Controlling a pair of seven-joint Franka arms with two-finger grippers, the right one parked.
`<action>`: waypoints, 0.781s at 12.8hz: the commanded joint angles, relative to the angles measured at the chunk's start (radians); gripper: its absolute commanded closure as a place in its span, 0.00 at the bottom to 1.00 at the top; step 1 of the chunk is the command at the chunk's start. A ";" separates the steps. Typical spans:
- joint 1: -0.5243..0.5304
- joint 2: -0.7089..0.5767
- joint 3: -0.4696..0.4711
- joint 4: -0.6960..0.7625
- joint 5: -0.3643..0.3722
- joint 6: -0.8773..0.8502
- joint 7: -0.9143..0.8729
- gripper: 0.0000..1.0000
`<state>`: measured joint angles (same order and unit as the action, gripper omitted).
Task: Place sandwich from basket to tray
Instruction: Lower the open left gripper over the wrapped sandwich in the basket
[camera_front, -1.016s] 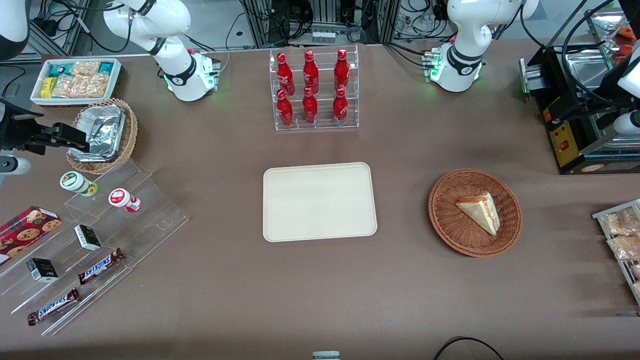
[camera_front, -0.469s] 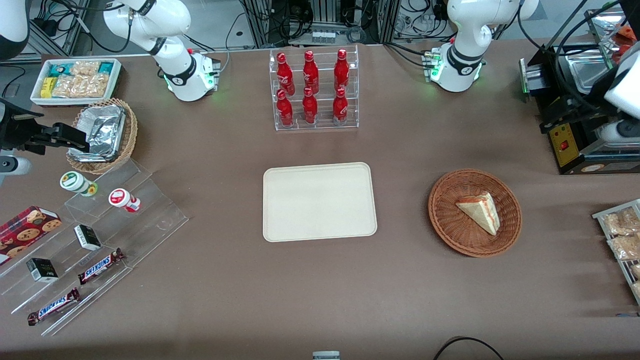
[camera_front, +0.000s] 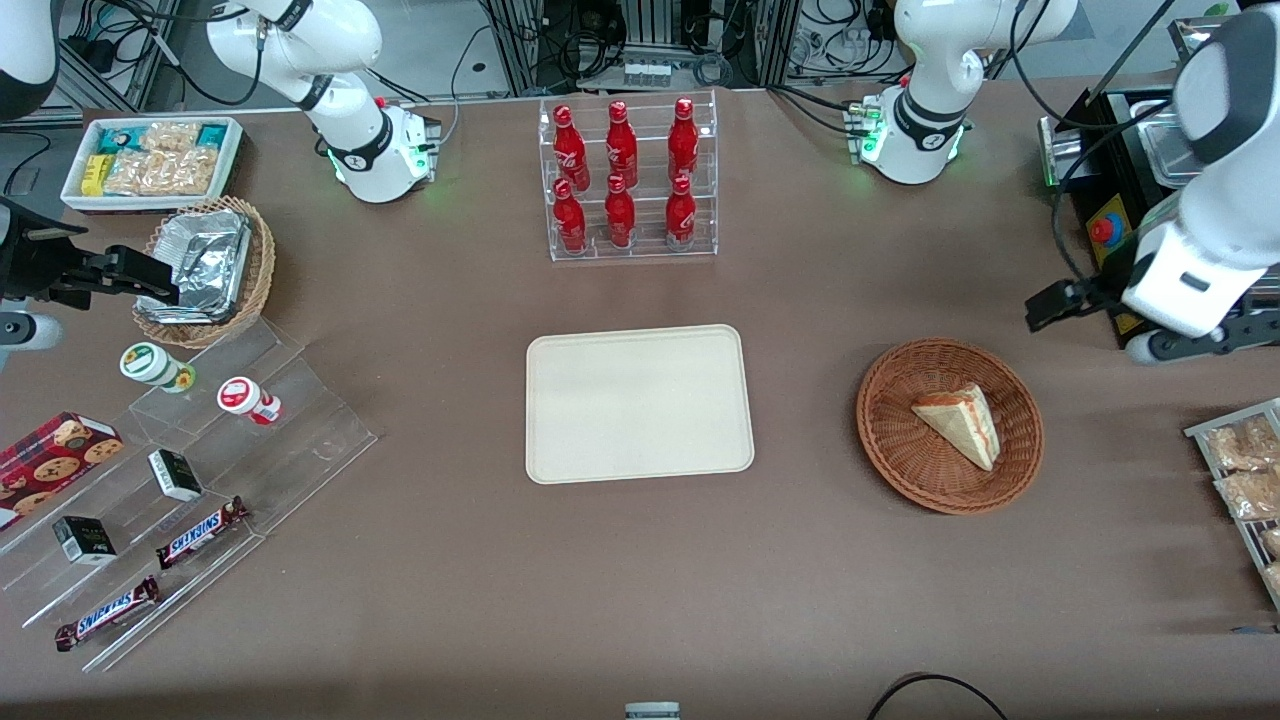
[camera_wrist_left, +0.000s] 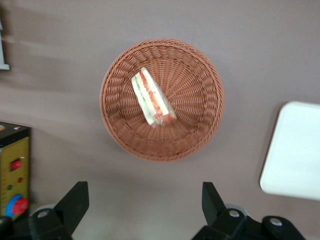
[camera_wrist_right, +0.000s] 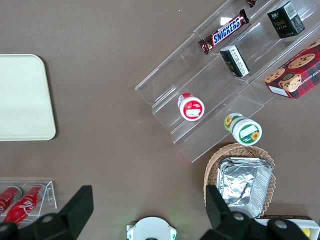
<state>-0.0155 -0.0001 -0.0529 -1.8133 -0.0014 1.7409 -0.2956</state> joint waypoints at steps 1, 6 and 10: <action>-0.003 -0.055 0.001 -0.177 0.014 0.158 -0.114 0.00; 0.006 -0.029 0.004 -0.394 0.026 0.432 -0.309 0.00; 0.006 0.044 0.005 -0.412 0.083 0.451 -0.394 0.00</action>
<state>-0.0097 0.0188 -0.0464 -2.2212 0.0464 2.1670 -0.6266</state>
